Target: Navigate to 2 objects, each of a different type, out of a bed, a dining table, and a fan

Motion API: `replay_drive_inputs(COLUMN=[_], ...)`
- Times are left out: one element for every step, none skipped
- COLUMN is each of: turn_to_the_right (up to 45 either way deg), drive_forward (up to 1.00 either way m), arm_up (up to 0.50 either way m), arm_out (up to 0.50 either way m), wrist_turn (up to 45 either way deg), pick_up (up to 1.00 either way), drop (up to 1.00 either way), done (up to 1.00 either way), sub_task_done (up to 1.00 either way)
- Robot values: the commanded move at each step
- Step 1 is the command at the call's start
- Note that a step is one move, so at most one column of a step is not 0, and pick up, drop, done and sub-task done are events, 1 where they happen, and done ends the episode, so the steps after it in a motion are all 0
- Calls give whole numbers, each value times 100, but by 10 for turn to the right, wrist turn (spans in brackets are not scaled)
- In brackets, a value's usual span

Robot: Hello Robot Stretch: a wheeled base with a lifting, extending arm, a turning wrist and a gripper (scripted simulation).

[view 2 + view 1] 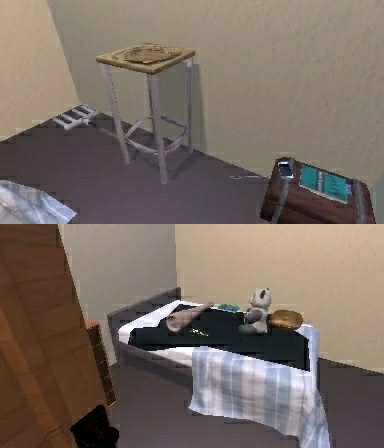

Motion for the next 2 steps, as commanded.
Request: replay_drive_inputs(turn_to_the_right=[330, 0], drive_forward=[0, 60], arm_up=[0, 0], arm_out=[0, 0], wrist_turn=[0, 0], pick_up=[0, 0], drop=[0, 0], done=[0, 0], sub_task_done=[0, 0])
